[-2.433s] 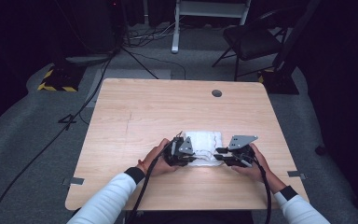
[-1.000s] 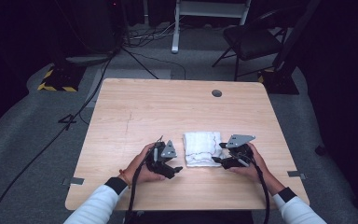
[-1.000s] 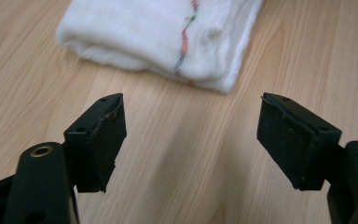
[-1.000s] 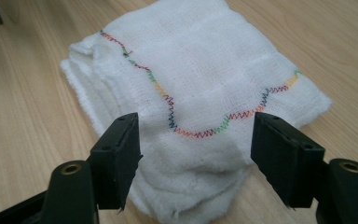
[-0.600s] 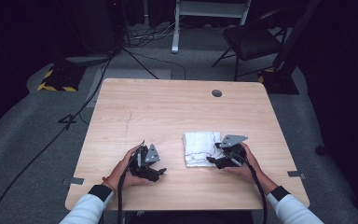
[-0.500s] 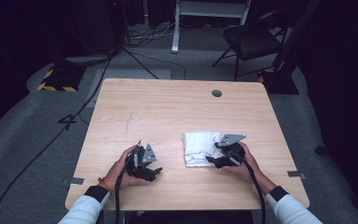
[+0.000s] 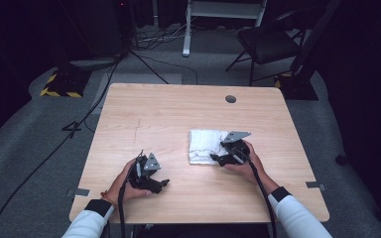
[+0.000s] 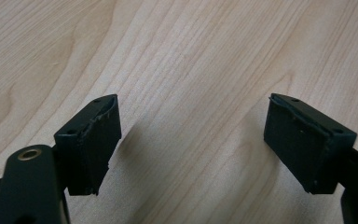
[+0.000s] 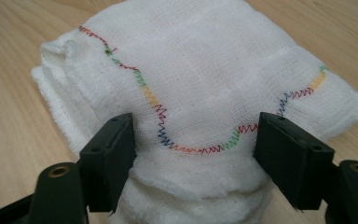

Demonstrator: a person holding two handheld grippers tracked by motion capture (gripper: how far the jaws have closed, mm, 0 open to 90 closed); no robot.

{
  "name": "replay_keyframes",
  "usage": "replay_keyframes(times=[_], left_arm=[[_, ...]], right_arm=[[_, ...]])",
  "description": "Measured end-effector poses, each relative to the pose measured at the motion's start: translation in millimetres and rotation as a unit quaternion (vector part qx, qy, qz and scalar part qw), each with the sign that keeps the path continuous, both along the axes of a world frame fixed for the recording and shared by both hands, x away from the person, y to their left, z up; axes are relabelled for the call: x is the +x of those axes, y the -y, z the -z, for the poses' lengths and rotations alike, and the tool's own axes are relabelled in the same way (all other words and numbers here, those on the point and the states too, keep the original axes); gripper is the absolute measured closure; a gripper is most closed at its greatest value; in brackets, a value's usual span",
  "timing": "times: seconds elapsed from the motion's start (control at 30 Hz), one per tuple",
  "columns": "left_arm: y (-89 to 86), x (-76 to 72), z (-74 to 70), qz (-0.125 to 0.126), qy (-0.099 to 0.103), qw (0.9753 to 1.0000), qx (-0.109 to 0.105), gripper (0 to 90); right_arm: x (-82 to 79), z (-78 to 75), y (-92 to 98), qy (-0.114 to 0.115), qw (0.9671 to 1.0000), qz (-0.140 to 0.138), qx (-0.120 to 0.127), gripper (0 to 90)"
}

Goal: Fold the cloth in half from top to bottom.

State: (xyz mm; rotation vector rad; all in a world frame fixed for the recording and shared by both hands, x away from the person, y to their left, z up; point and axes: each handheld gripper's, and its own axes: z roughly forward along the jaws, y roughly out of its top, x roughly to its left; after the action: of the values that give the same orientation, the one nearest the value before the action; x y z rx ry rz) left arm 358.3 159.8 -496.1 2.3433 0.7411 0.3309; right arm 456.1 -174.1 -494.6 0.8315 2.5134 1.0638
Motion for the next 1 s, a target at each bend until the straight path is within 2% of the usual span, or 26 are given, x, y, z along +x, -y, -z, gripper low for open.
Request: replay_keyframes(times=[0.17, 0.23, 0.4, 0.67, 0.8, 0.87, 1.0], left_arm=[[-4.5, -1.4, 1.9, -0.002, -0.004, 0.9999, -0.01, 18.7], [-10.6, -4.7, 3.9, -0.002, -0.005, 0.9998, -0.021, 18.6], [-17.9, -10.6, 7.1, -0.011, -0.003, 0.9992, -0.038, 18.7], [-30.0, -16.3, 7.3, -0.008, -0.005, 0.9992, -0.039, 18.8], [-30.4, -16.5, 7.3, -0.009, -0.006, 0.9992, -0.039, 18.7], [-30.4, -16.5, 7.3, -0.009, -0.006, 0.9992, -0.039, 18.7], [-30.4, -16.5, 7.3, -0.009, -0.006, 0.9992, -0.039, 18.7]], right_arm=[[11.2, 0.5, -6.9, 0.0, 1.0, 0.009, 0.002, 28.9], [15.8, 1.0, -9.2, 0.002, 0.9999, 0.01, 0.004, 28.9], [18.8, 0.1, -11.1, -0.001, 0.9999, 0.011, 0.0, 29.0], [24.8, 1.5, -14.1, 0.003, 0.9998, 0.016, 0.007, 28.9], [24.2, -0.7, -14.6, 0.003, 0.9999, 0.012, -0.001, 29.2], [21.3, -4.8, -15.9, 0.005, 0.9998, 0.009, -0.017, 30.0], [17.8, -10.7, -13.8, 0.005, 0.9997, 0.0, -0.026, 30.3]])
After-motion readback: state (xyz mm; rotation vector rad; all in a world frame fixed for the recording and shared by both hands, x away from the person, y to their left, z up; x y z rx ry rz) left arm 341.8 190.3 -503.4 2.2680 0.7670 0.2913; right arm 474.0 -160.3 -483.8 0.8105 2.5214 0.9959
